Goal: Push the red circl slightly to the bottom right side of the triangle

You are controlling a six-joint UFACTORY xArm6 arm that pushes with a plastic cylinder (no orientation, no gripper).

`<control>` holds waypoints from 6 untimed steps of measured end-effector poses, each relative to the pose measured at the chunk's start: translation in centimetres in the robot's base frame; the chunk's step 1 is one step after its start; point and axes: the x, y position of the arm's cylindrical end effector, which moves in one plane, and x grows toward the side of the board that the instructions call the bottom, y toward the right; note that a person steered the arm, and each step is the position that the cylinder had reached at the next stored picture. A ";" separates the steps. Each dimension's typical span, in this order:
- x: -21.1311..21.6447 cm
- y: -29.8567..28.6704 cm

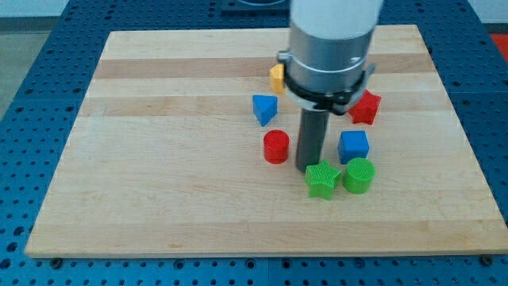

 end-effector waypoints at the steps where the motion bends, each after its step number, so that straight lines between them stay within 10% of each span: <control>1: 0.0 -2.1; 6: -2.1 -5.1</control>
